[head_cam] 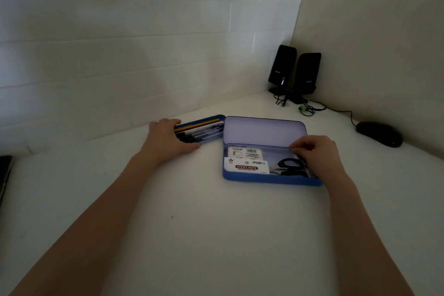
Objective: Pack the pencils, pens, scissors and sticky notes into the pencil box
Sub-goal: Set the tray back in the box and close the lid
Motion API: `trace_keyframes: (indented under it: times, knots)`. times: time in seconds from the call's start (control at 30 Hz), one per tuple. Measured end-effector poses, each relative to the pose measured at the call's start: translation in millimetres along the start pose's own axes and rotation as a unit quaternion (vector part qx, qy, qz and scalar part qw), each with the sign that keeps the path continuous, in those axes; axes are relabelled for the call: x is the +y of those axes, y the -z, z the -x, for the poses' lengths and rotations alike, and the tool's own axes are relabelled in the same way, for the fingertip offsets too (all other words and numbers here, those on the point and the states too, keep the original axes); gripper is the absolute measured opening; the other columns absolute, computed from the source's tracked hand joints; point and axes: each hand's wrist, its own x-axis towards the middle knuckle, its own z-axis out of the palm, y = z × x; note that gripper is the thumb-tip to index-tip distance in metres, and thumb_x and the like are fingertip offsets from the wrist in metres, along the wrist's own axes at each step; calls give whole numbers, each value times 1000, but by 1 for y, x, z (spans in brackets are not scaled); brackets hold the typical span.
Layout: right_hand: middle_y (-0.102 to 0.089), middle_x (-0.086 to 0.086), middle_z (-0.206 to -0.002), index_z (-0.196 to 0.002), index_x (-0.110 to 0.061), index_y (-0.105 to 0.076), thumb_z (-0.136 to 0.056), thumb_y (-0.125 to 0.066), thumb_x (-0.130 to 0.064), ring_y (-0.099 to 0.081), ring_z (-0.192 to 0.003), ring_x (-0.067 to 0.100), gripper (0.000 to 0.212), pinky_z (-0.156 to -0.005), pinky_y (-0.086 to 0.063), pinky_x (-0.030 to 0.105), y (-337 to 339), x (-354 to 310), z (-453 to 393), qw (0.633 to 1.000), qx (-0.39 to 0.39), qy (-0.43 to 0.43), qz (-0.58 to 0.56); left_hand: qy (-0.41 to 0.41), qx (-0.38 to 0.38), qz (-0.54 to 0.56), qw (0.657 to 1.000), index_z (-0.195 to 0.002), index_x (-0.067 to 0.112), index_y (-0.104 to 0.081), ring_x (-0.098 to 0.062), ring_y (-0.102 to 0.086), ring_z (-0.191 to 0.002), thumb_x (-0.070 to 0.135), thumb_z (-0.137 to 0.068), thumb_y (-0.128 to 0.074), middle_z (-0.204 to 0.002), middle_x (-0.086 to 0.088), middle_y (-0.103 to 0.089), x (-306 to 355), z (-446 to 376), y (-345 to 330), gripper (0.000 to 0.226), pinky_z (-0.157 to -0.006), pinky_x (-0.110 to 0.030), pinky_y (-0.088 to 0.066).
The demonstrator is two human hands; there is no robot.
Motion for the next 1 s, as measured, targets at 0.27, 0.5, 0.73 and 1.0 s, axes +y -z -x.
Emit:
trace_keyframes:
  times: [0.27, 0.5, 0.73, 1.0]
  knots:
    - [-68, 9, -82, -84, -8, -72, -83, -61, -1, -59, -66, 12, 13, -60, -42, 14, -17, -9, -5, 1000, 15, -12, -7, -46, 65, -88, 993, -102, 15, -66, -27, -58, -94, 75, -42, -49, -88, -6, -63, -28, 18, 64, 86, -90, -37, -39]
    - [-62, -6, -69, -80, -12, -73, -82, -59, 1, -58, -62, 5, 19, -61, -44, 10, -69, -47, 12, 998, 2, 42, -53, -51, 35, 132, 989, -115, 20, -62, -12, -60, -95, 34, -54, -88, -112, -1, -62, 6, 40, 78, 68, -82, -21, -41]
    - [-71, 7, -89, -105, -8, -66, -89, -53, -8, -67, -78, 19, 21, -59, -51, 20, -73, -57, 15, 996, -24, 25, -87, -129, -93, 70, 985, -119, 30, -53, -5, -48, -101, 60, -49, -74, -112, 9, -51, 19, 51, 51, 79, -79, -11, -36]
    - [-70, -1, -92, -102, -16, -70, -94, -49, -25, -65, -85, 14, 24, -68, -54, 23, -55, -60, 18, 979, -81, -29, -187, -143, -154, 80, 974, -114, 41, -49, -2, -47, -109, 81, -37, -65, -114, 19, -48, 10, 55, 43, 88, -94, -19, -39]
